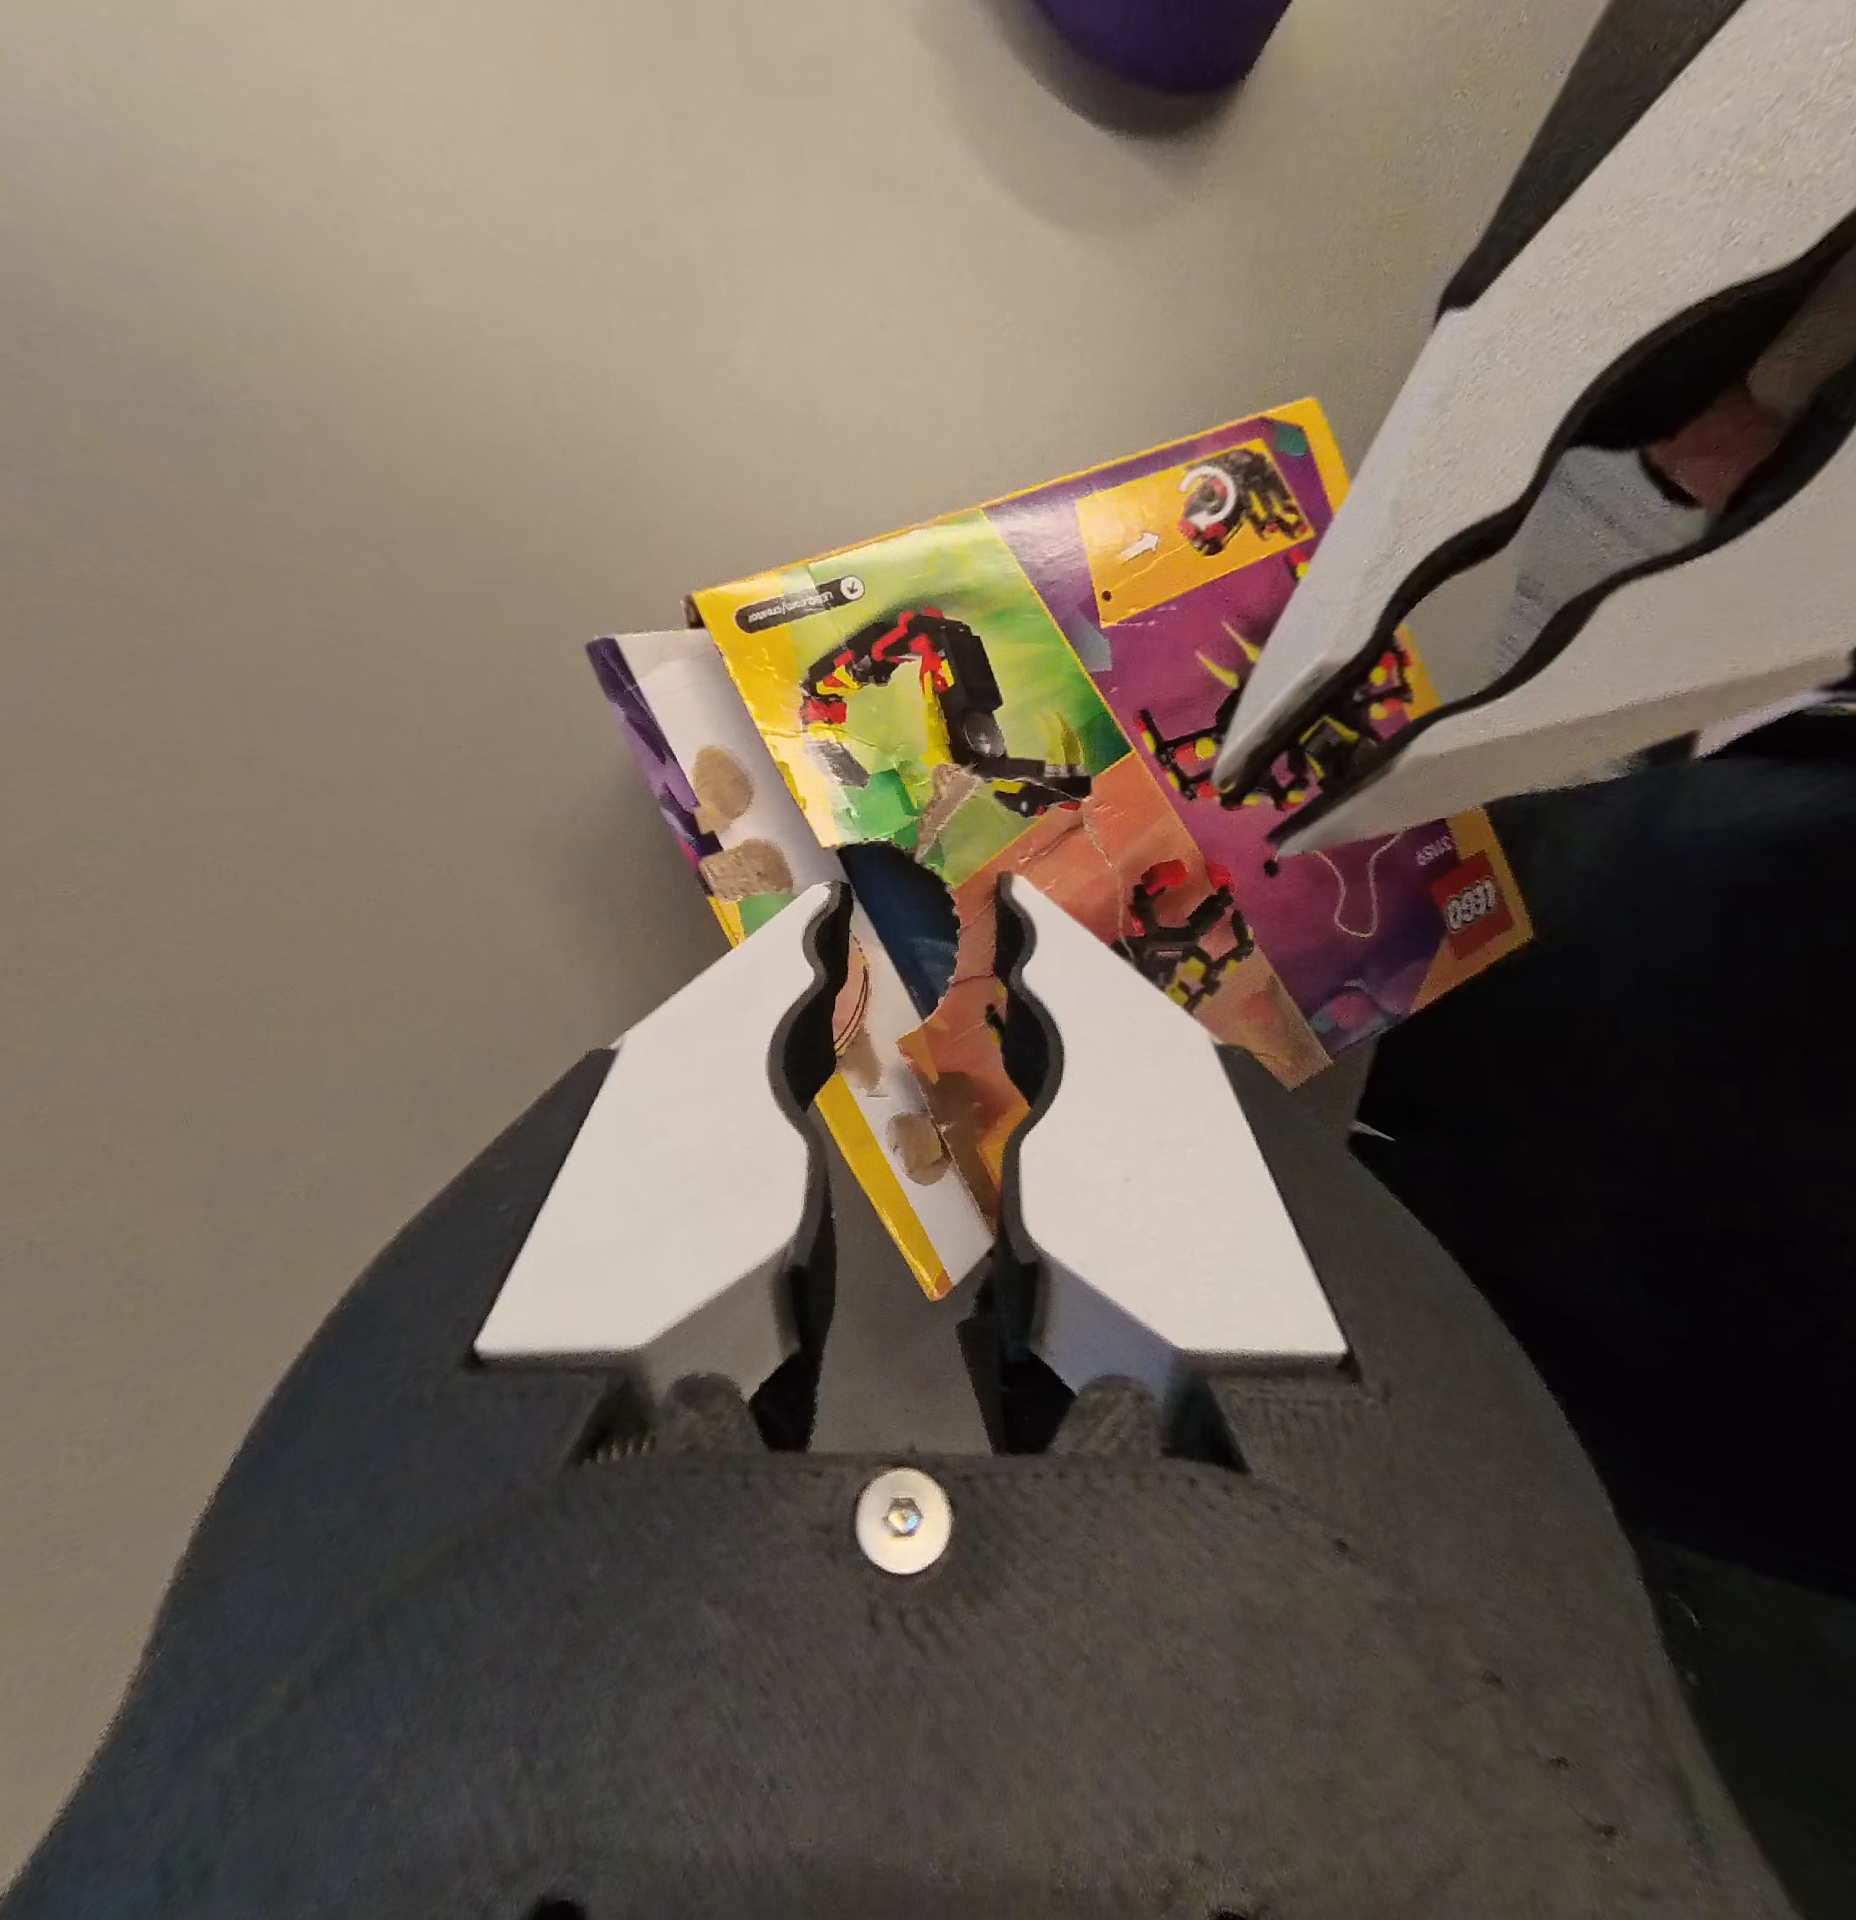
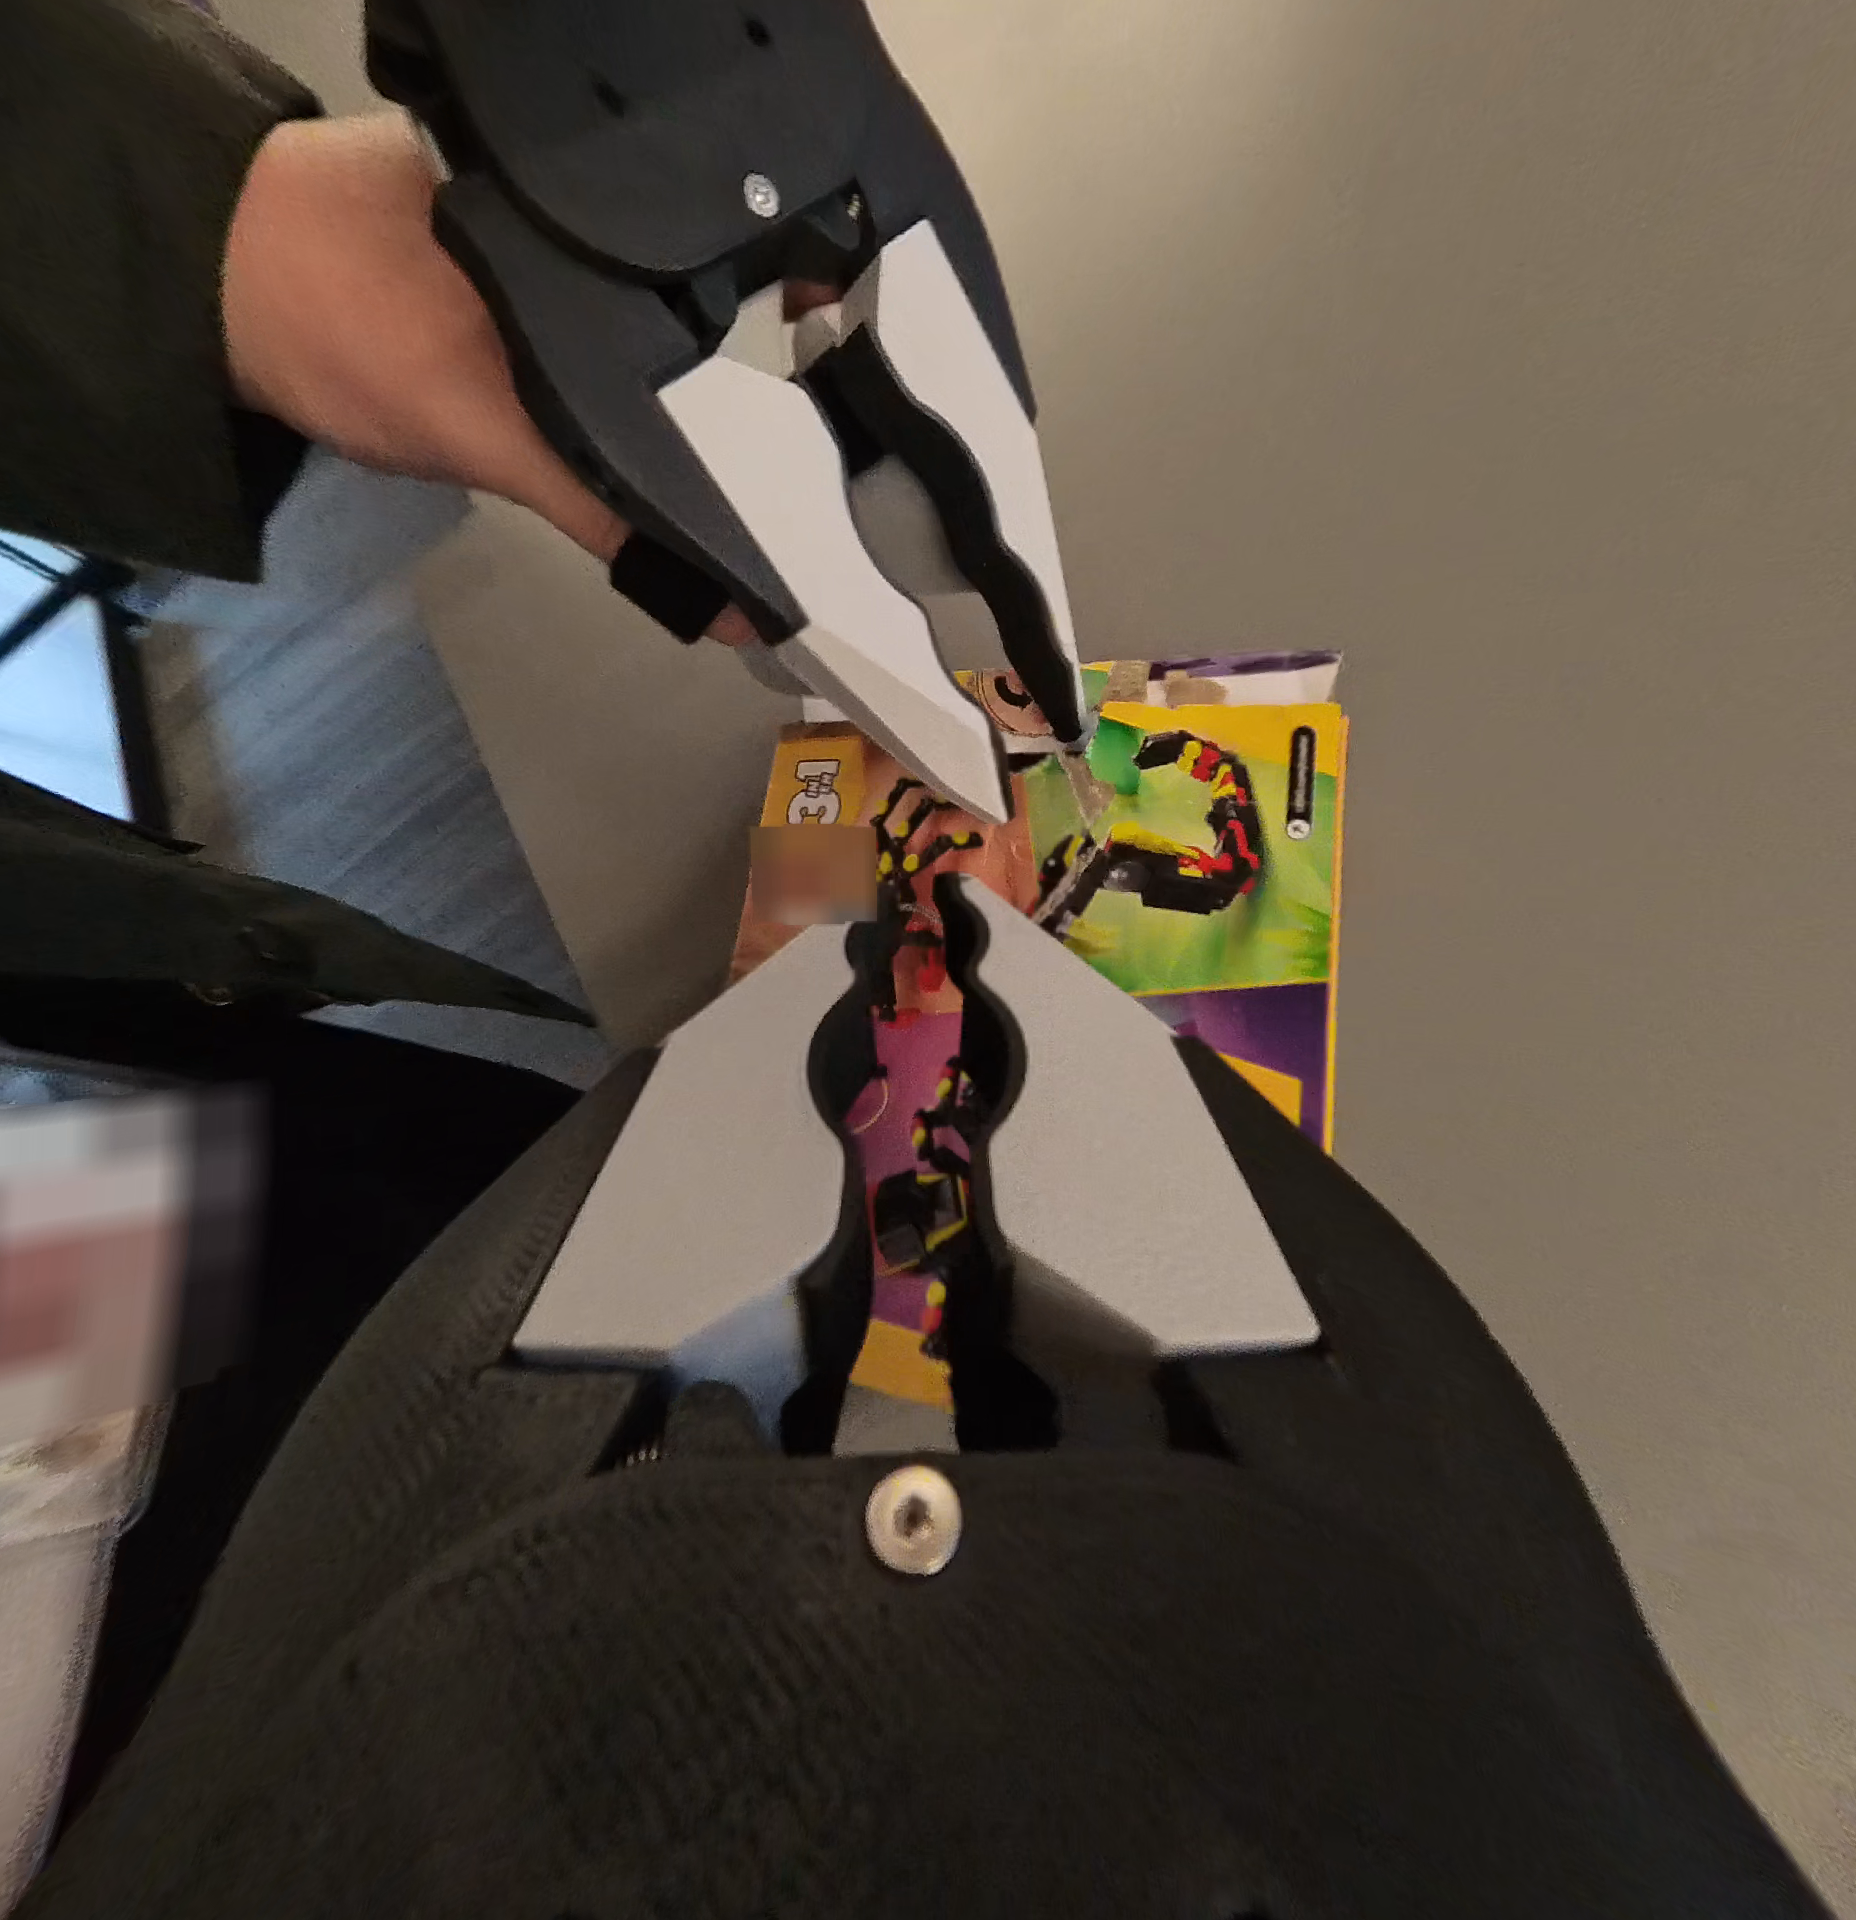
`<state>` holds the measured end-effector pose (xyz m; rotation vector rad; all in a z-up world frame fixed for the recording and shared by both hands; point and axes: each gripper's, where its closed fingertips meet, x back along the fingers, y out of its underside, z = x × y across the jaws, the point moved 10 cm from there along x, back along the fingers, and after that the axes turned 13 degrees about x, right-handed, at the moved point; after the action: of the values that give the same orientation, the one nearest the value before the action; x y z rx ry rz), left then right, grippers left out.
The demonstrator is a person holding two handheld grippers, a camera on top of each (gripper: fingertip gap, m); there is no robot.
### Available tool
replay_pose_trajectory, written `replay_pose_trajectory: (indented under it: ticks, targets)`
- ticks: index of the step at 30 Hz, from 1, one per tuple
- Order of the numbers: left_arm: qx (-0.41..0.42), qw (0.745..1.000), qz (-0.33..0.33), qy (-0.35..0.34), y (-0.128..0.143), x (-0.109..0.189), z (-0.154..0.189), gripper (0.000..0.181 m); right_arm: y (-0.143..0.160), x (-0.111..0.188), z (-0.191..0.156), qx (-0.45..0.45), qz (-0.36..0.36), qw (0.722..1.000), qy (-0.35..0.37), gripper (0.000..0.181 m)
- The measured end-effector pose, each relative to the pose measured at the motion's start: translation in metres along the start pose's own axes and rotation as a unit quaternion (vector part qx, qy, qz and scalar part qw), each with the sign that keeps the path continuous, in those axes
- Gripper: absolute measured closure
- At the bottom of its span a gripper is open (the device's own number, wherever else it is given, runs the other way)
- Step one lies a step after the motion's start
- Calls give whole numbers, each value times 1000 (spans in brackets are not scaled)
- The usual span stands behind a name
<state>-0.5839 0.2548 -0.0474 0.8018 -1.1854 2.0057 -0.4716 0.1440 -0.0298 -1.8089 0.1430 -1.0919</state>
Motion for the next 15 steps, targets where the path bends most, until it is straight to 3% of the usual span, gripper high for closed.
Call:
replay_pose_trajectory:
  ticks: [3,6,10,15]
  targets:
    - [-9,999,18,-28,3,1,3,155,-6,-18,0,8,-17,1000,21,179]
    - [-1,997,36,-61,4,5,4,145,5,-36,8,-20,-100,994,38,179]
    - [21,995,63,-75,13,23,3,145,5,-38,14,-67,-78,994,33,181]
    - [71,994,62,-59,45,30,0,145,7,-36,14,-68,-78,993,48,181]
